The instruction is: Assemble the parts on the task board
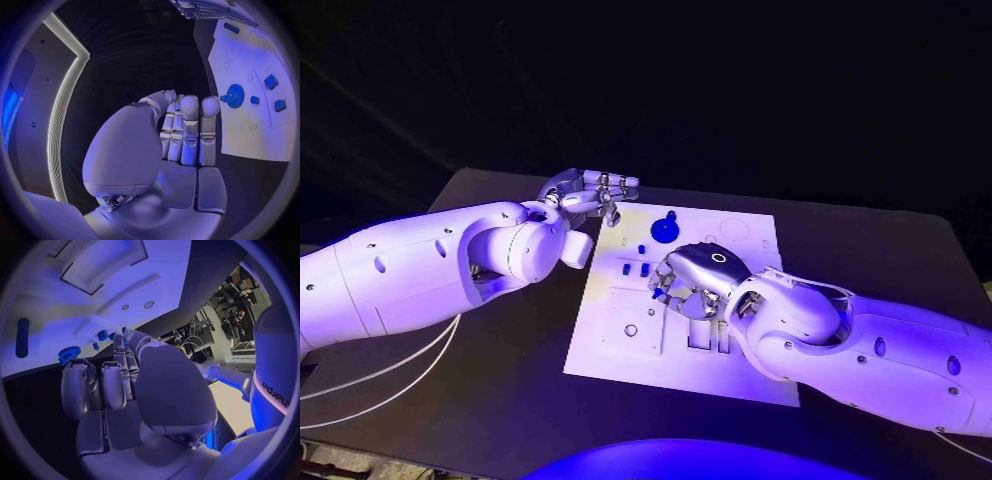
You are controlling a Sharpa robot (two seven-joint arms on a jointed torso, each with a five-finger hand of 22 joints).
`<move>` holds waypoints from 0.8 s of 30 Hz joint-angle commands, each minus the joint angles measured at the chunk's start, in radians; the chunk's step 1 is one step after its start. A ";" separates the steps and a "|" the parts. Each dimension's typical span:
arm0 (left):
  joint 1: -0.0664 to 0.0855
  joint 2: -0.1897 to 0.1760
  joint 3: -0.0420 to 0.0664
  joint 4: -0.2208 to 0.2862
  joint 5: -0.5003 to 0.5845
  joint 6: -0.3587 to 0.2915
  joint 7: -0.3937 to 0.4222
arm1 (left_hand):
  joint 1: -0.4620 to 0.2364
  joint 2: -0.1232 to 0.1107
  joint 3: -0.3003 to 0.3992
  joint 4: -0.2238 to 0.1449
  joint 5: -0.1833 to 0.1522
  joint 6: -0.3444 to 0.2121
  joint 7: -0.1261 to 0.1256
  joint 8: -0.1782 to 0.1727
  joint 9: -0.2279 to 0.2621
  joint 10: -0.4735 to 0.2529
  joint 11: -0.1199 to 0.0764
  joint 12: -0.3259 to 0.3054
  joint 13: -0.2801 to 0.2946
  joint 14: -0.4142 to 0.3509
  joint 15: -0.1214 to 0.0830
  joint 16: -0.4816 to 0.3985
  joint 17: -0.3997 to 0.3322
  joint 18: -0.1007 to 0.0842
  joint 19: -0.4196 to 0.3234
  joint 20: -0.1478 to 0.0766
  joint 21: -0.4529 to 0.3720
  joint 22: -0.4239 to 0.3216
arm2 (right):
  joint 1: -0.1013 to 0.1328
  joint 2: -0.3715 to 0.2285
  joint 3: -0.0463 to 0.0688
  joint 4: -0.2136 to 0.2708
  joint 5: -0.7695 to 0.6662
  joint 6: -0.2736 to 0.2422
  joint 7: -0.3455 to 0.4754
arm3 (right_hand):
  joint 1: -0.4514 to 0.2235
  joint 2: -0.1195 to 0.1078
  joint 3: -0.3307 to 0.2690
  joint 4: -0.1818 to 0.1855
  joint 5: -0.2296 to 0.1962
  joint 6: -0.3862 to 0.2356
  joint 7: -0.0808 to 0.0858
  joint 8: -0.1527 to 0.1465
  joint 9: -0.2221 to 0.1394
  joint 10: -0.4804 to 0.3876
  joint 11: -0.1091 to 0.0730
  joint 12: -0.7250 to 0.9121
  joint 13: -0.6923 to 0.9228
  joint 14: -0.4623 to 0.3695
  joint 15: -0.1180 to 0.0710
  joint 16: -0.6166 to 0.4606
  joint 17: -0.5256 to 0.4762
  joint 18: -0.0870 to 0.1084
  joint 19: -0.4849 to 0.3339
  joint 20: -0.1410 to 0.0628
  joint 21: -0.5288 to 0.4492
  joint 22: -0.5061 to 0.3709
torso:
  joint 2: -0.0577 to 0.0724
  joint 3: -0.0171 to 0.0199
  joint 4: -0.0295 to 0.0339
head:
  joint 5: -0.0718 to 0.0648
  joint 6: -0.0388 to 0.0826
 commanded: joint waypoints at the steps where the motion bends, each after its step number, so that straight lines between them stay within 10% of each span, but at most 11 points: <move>1: 0.001 0.003 0.001 0.002 0.008 0.021 0.003 | -0.001 0.010 0.000 -0.004 0.003 -0.001 0.006 0.001 -0.002 -0.005 0.001 0.004 0.002 -0.006 0.000 -0.004 -0.002 0.013 0.000 -0.001 -0.005 0.000 | -0.008 0.009 -0.001 -0.012 0.004 0.034 0.013 | -0.014 0.000 0.009 0.000 -0.007 0.004 0.000 0.006 0.002 0.005 0.001 -0.004 -0.001 0.043 -0.006 0.001 0.000 -0.006 0.009 -0.002 0.000 0.181 | 0.000 0.0006 0.0004 | 0.009 -0.007; 24: 0.002 0.009 0.001 -0.002 0.008 0.029 -0.003 | -0.001 0.011 0.000 -0.004 0.003 -0.001 0.006 0.001 -0.002 -0.005 0.001 0.004 0.002 -0.006 0.001 -0.004 -0.002 0.013 0.000 -0.001 -0.005 0.000 | -0.031 0.033 -0.007 -0.047 -0.002 0.064 0.010 | -0.018 0.000 0.010 -0.001 -0.008 0.003 0.000 0.005 0.002 0.004 0.001 -0.005 -0.002 0.043 -0.005 0.001 -0.001 -0.006 0.009 -0.002 0.000 0.181 | 0.000 0.0007 0.0001 | 0.030 -0.028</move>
